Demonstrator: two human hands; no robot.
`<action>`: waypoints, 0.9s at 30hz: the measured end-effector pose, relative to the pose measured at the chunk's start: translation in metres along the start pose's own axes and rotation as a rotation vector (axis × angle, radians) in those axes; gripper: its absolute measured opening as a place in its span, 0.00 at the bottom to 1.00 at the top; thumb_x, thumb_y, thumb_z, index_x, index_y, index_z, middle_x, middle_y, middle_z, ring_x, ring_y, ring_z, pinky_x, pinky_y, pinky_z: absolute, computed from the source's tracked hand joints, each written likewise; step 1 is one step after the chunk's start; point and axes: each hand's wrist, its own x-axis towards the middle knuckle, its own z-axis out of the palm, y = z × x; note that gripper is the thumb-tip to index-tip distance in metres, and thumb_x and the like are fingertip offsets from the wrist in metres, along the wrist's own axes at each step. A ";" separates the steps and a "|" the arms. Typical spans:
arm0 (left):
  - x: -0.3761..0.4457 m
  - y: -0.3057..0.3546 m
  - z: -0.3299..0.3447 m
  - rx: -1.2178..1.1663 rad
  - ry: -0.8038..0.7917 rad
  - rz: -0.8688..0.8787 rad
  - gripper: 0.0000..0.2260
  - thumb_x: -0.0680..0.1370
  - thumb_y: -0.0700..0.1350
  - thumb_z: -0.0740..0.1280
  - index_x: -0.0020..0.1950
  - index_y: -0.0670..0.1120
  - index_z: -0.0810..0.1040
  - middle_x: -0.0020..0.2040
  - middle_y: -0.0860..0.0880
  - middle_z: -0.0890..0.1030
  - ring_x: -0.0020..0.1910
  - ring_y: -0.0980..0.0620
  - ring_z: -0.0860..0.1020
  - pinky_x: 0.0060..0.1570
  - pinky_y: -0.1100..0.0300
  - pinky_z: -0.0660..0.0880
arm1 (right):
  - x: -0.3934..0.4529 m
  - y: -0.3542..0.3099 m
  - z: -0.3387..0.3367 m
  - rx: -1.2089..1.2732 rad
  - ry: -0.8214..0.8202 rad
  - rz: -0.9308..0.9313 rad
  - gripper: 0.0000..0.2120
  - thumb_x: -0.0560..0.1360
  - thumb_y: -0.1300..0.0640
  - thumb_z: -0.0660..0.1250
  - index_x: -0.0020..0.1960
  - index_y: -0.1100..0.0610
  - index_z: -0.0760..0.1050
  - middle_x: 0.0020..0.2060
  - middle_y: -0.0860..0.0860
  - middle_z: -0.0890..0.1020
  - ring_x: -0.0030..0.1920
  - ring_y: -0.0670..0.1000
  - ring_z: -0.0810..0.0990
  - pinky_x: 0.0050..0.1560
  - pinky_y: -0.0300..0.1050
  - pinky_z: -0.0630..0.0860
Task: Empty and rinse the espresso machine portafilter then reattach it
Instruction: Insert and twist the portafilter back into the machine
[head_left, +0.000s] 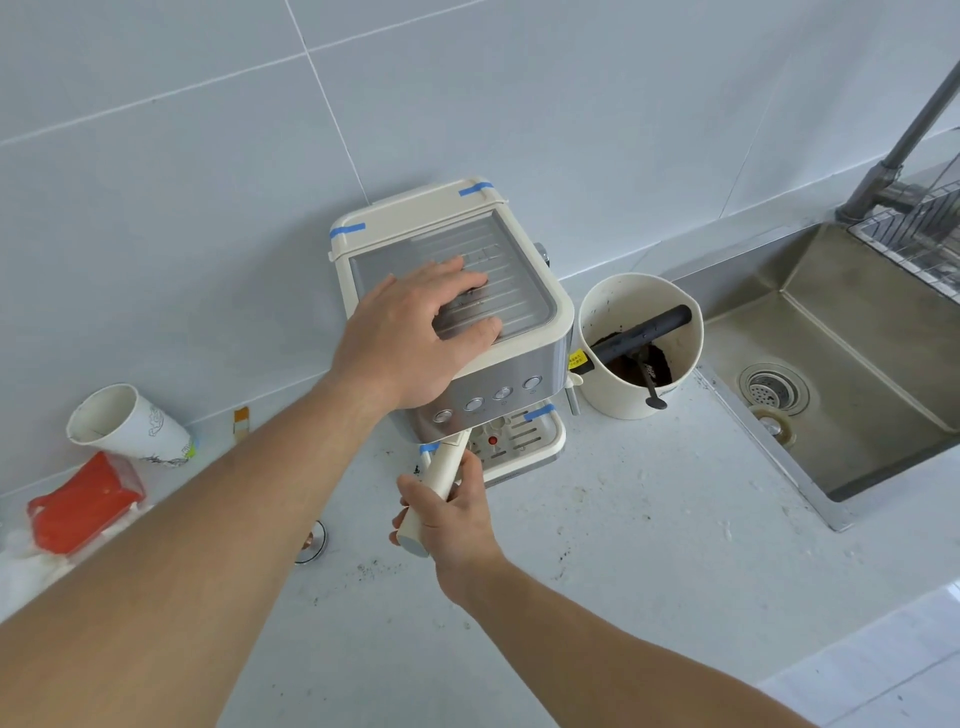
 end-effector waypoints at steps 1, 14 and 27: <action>0.000 0.000 0.000 0.000 -0.001 -0.002 0.23 0.74 0.62 0.62 0.69 0.60 0.72 0.76 0.58 0.66 0.74 0.58 0.63 0.75 0.50 0.54 | 0.001 0.000 0.001 0.002 -0.002 -0.004 0.20 0.73 0.61 0.73 0.59 0.48 0.67 0.45 0.57 0.77 0.30 0.49 0.79 0.37 0.49 0.82; 0.001 -0.002 0.001 0.001 0.014 0.015 0.23 0.74 0.62 0.61 0.68 0.60 0.72 0.75 0.58 0.67 0.73 0.58 0.64 0.75 0.49 0.55 | 0.014 -0.001 0.030 0.076 0.113 -0.033 0.24 0.69 0.61 0.77 0.57 0.53 0.68 0.40 0.51 0.77 0.36 0.51 0.80 0.36 0.42 0.79; 0.002 -0.004 0.002 0.004 0.020 0.011 0.22 0.75 0.62 0.61 0.68 0.60 0.72 0.75 0.57 0.67 0.74 0.58 0.63 0.74 0.49 0.56 | 0.028 0.004 0.030 -0.098 0.193 -0.074 0.23 0.66 0.55 0.79 0.51 0.51 0.67 0.46 0.56 0.80 0.46 0.57 0.83 0.33 0.36 0.76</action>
